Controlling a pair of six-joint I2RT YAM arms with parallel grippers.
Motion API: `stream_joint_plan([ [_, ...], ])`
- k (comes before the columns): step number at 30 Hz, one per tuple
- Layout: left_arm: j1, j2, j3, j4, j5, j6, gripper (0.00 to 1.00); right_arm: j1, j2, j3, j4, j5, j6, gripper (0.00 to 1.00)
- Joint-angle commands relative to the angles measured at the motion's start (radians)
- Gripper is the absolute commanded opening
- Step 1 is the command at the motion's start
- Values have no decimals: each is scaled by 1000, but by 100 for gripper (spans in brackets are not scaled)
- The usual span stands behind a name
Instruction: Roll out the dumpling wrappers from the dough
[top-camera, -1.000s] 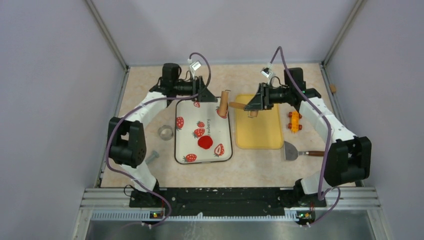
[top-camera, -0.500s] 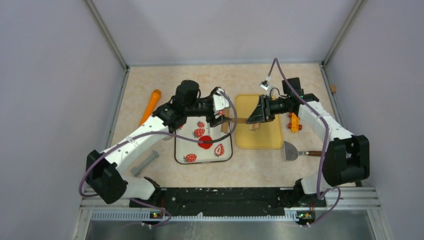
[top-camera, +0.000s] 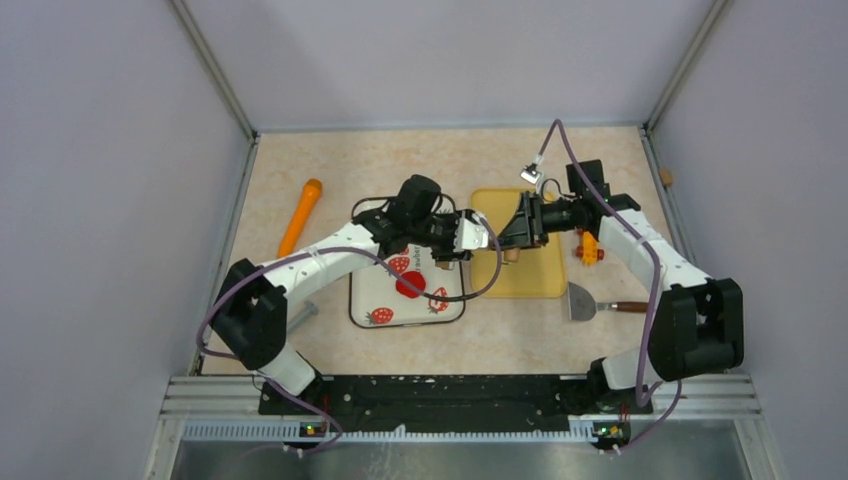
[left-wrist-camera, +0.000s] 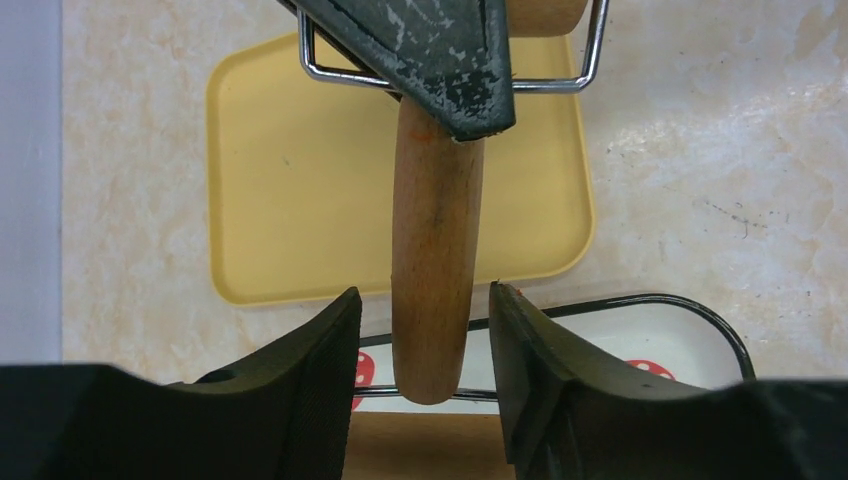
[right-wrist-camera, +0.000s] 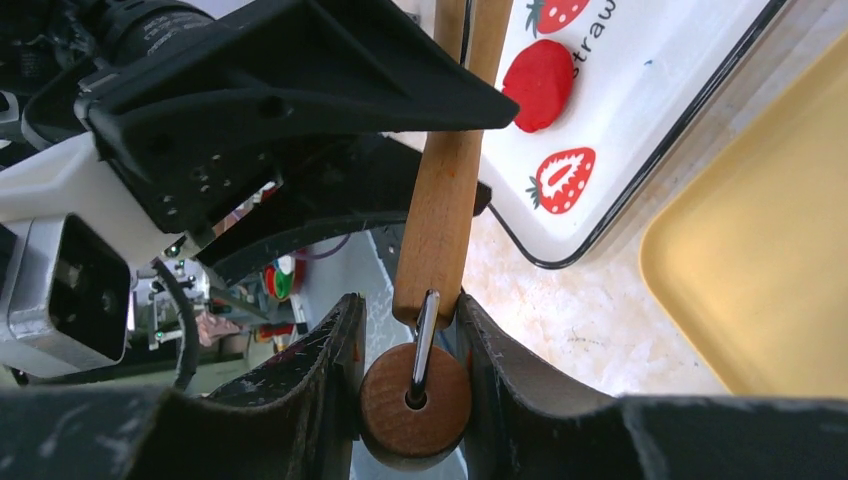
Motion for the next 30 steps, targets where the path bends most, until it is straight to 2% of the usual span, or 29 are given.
stream_joint_plan([
  [1,-8,26,54,-7,32,58,45,2,-58,4,52,-43,19,0],
  [4,-11,29,55,-7,36,39,23,2,-61,20,28,28,6,0],
  [5,-12,29,54,-7,36,28,15,2,-63,28,19,67,4,6],
  [7,-13,30,54,0,21,-15,0,2,-61,45,17,147,22,33],
  [10,-12,19,39,27,-24,-108,0,1,-50,61,53,196,95,58],
  [12,-12,2,23,50,-65,-181,0,1,-30,67,74,183,130,64],
  [16,-11,-22,-8,65,-104,-252,0,4,8,71,80,179,141,64],
  [26,-11,-38,-28,61,-135,-381,0,93,84,97,112,158,135,52],
  [28,-11,-49,-32,52,-129,-398,0,106,104,109,116,153,135,34],
  [30,-11,-58,-42,38,-131,-407,0,114,121,120,118,145,139,22],
])
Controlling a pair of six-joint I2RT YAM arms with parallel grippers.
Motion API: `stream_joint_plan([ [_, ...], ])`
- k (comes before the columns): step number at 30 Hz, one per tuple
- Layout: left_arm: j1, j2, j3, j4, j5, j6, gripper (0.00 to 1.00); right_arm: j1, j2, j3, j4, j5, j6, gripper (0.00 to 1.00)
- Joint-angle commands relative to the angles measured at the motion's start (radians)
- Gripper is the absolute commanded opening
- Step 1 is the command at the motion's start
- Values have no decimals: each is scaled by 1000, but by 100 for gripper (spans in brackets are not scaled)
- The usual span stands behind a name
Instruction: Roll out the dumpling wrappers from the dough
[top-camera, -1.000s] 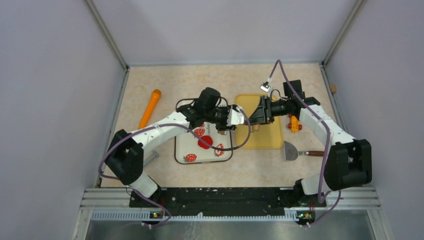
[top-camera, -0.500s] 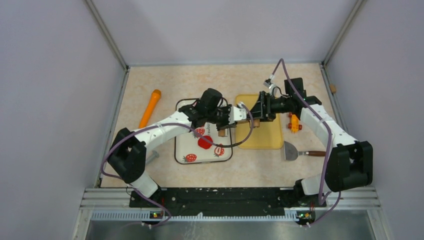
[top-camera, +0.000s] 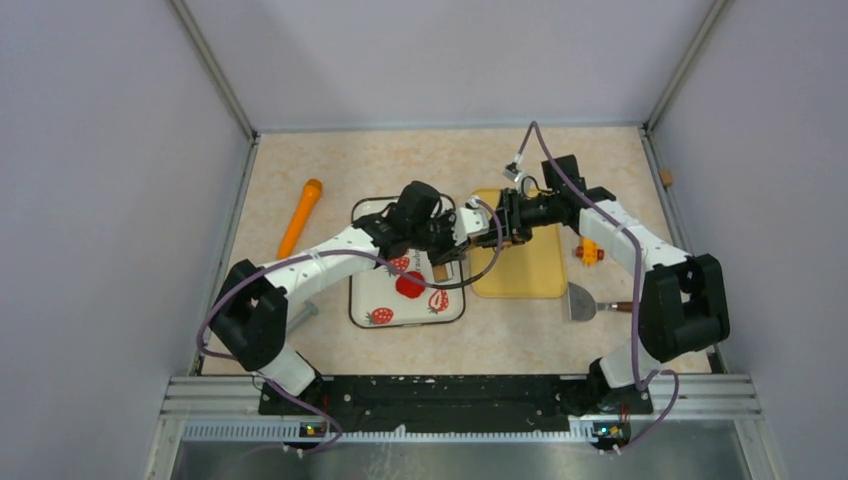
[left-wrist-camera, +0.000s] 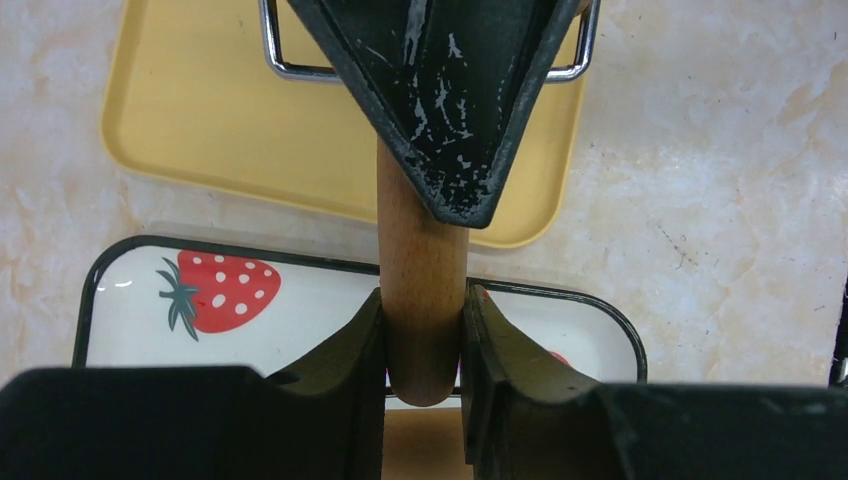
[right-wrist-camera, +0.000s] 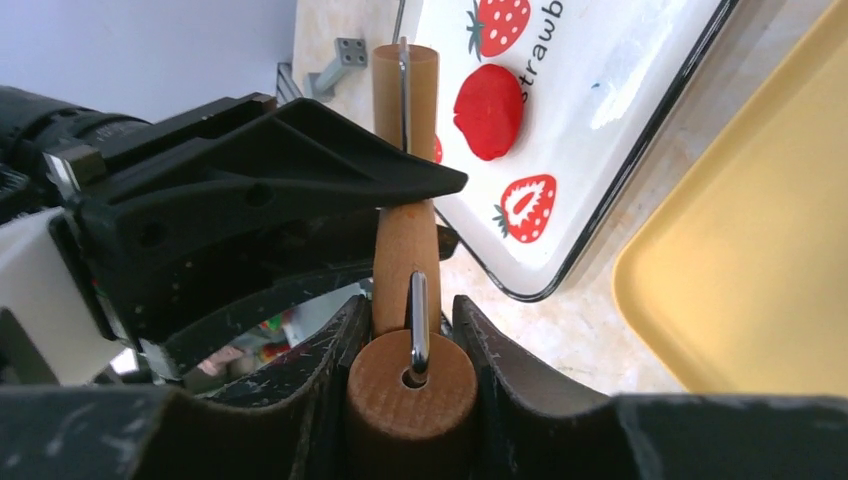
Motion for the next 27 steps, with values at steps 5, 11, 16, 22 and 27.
stream_joint_plan([
  [5,-1,-92,-68,35,-60,-58,0,45,58,84,41,-21,-4,0],
  [11,2,-133,-167,53,-123,-111,0,121,125,148,-4,50,-46,0],
  [16,22,-137,-234,131,-163,-218,0,131,207,195,10,74,-14,0],
  [22,79,-138,-286,239,-189,-332,0,151,295,265,1,85,-38,0],
  [27,105,-117,-311,285,-185,-355,0,171,342,288,-1,106,-41,0],
])
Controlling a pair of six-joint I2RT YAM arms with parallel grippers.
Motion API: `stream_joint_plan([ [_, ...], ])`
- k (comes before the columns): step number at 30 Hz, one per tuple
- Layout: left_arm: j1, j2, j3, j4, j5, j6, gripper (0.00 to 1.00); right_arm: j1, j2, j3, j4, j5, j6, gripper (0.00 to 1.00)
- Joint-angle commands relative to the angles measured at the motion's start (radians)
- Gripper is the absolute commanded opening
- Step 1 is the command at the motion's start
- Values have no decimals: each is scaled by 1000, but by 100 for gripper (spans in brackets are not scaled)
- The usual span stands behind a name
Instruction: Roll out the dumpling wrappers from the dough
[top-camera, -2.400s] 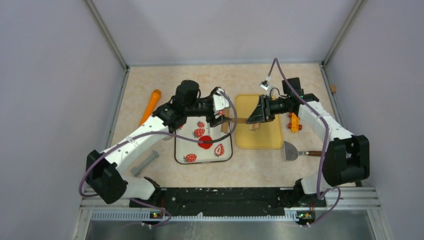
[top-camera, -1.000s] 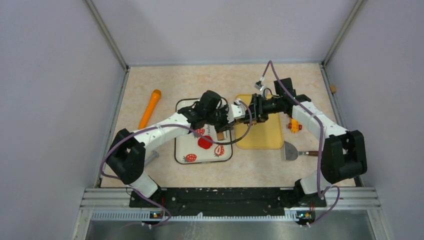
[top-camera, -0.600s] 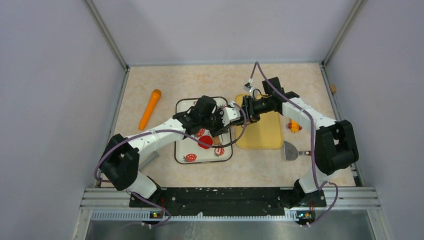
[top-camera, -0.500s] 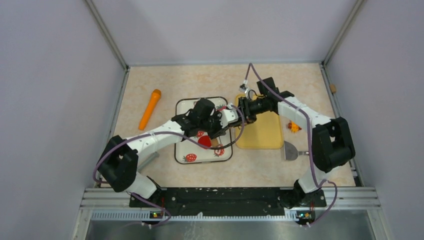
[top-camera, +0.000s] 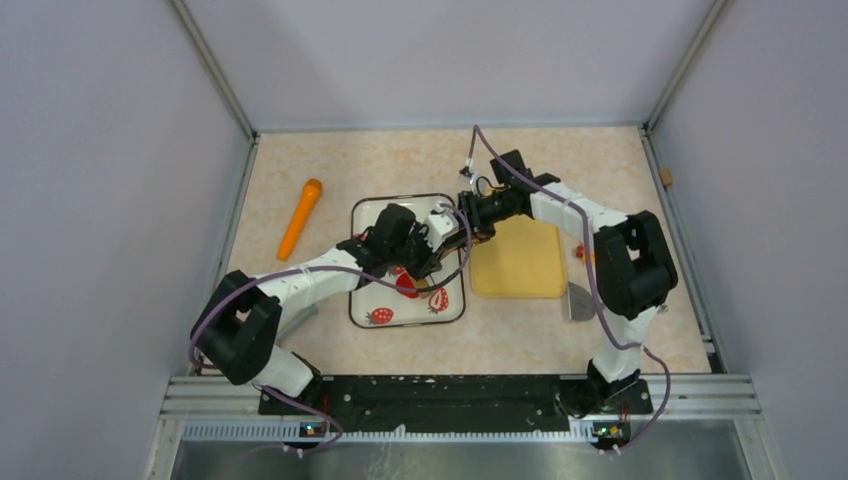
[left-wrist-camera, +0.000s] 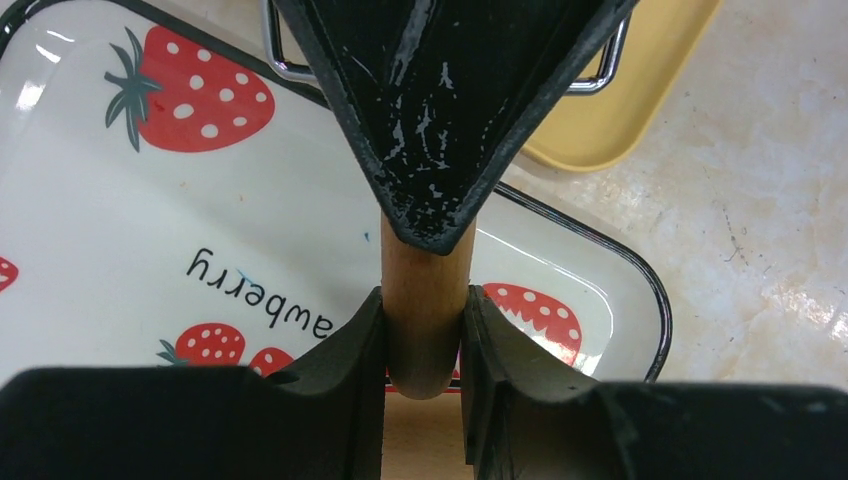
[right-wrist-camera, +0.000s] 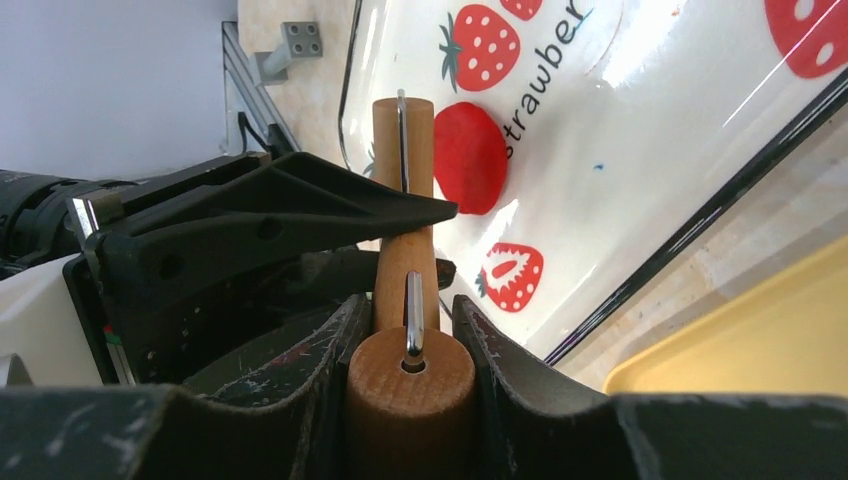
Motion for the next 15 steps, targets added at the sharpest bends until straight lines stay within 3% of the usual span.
stream_joint_plan([
  [1,37,-9,-29,113,-39,-88,0,17,34,61,12,52,-15,0],
  [9,121,39,-65,209,-54,-146,0,30,107,131,5,125,-35,0],
  [15,122,57,-128,282,-56,-245,0,62,144,180,-28,186,-64,0],
])
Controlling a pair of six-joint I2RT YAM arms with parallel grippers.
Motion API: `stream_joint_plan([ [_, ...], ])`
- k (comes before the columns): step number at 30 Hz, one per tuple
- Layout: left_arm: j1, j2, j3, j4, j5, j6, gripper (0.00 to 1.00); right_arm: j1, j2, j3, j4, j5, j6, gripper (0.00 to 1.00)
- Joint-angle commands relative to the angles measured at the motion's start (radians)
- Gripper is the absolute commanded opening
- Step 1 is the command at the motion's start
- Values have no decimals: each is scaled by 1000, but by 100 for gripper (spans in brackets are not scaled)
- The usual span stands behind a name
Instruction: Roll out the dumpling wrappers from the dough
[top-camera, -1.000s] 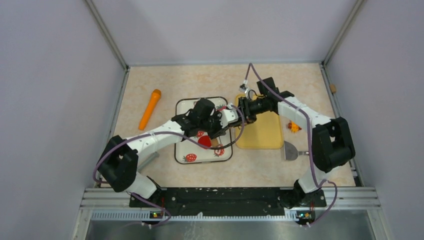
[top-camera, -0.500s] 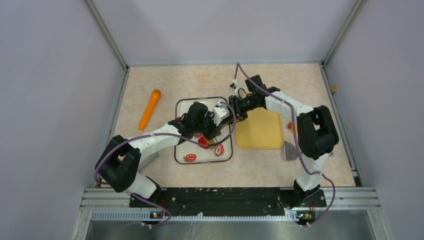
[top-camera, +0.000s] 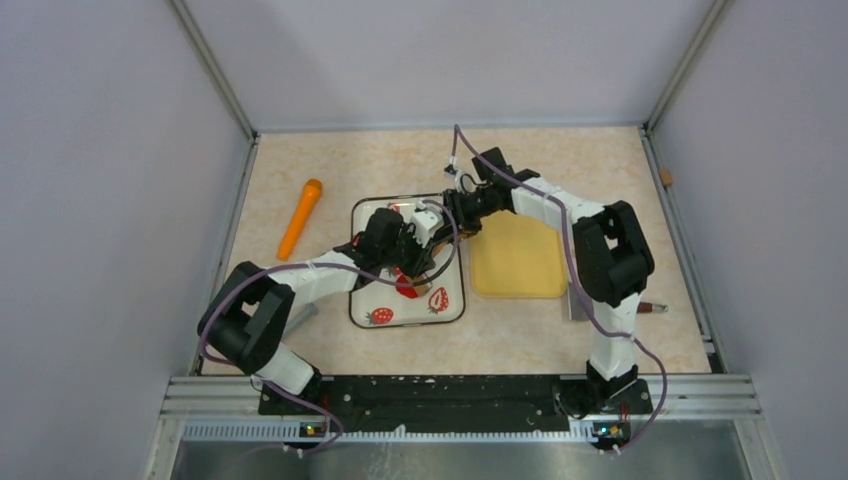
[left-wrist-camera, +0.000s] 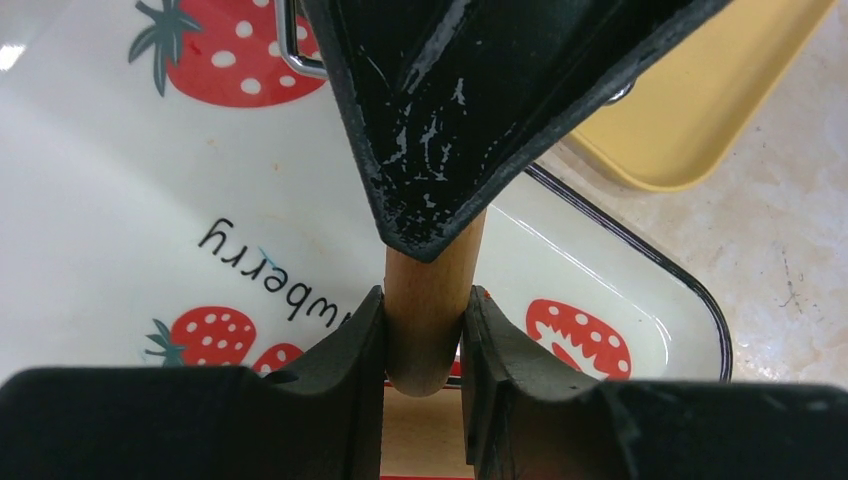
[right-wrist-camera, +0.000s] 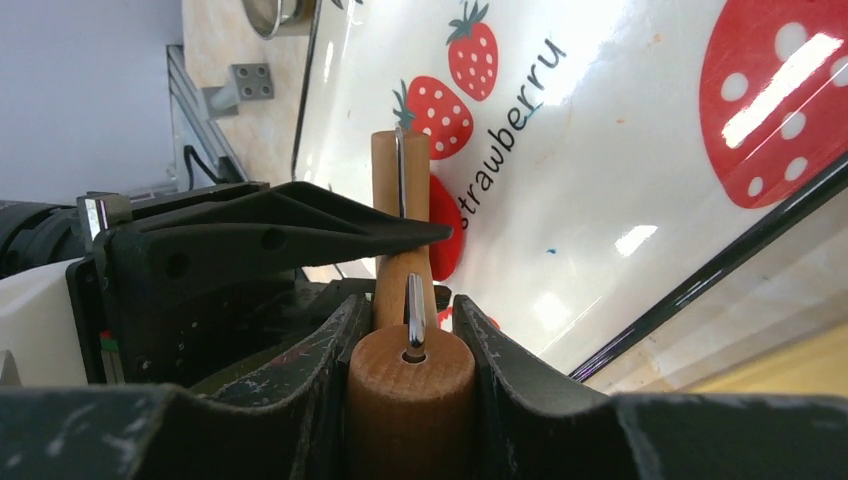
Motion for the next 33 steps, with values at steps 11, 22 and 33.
stream_joint_plan([
  [11,37,-46,-213,127,-171,-282,0,91,38,-3,-65,220,-91,0],
  [22,37,-122,-229,-36,-241,-428,0,131,70,-23,-39,239,-98,0],
  [33,38,-198,-204,-212,-282,-506,0,177,84,-19,7,211,-75,0],
])
